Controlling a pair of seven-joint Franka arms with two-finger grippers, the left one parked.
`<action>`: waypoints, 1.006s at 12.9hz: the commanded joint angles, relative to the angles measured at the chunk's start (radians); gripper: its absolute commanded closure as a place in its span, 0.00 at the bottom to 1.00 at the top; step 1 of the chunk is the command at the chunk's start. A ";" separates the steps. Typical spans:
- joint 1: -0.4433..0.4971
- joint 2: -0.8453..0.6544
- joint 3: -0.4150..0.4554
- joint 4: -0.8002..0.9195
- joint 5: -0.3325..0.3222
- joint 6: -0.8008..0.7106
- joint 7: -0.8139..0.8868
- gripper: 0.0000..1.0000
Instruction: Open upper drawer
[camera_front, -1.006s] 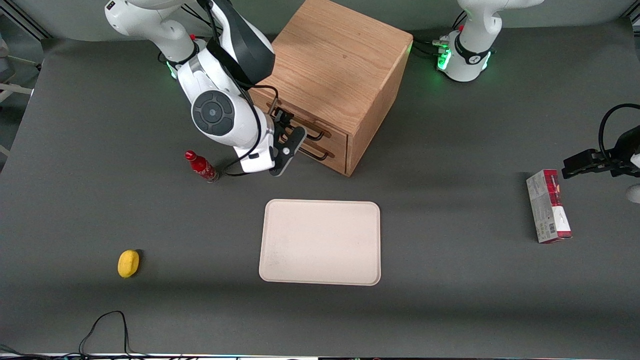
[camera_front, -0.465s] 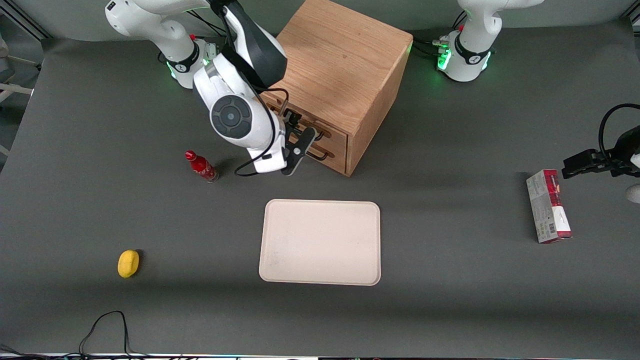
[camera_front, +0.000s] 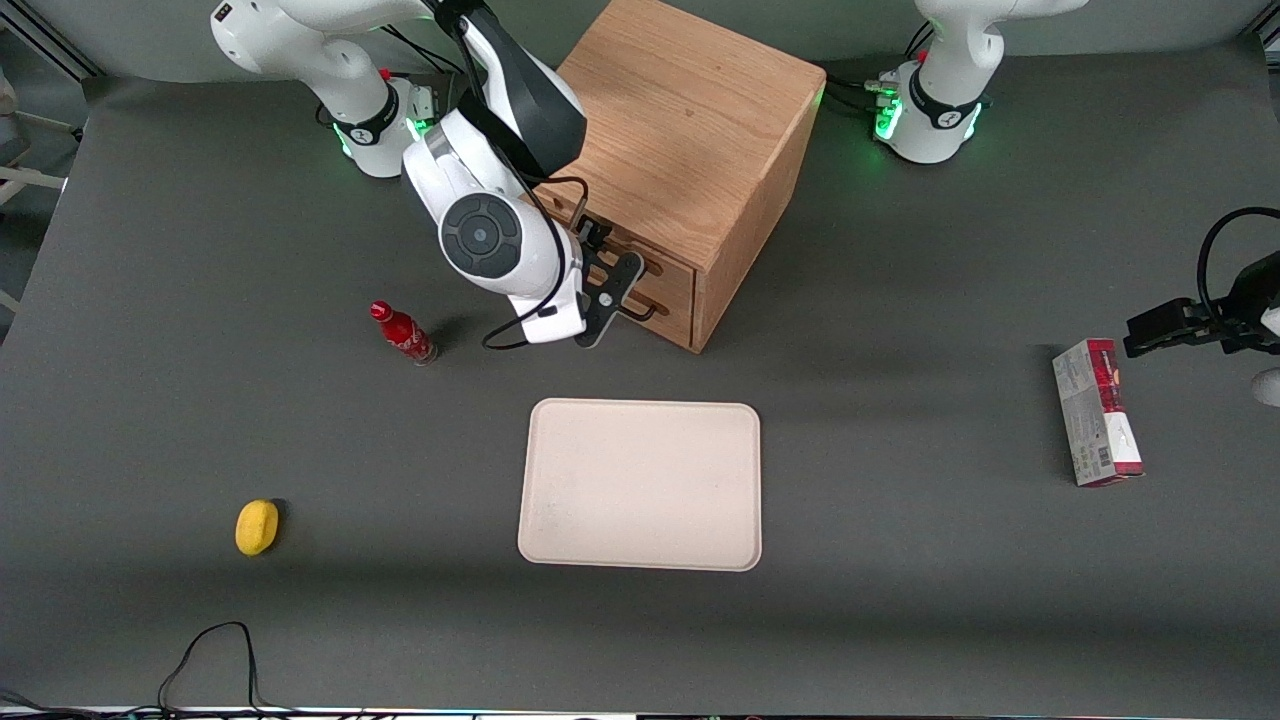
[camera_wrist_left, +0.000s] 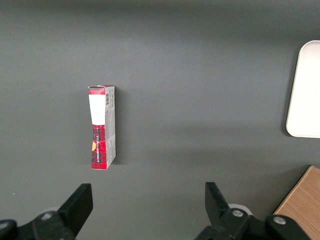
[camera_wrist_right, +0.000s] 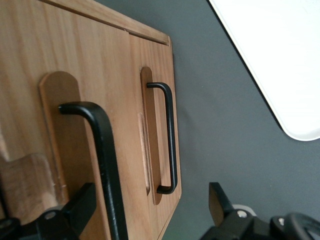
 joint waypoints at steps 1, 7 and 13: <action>0.002 0.039 -0.014 0.033 0.019 0.000 -0.020 0.00; -0.021 0.056 -0.024 0.036 0.012 0.000 -0.024 0.00; -0.073 0.063 -0.024 0.076 0.003 -0.002 -0.020 0.00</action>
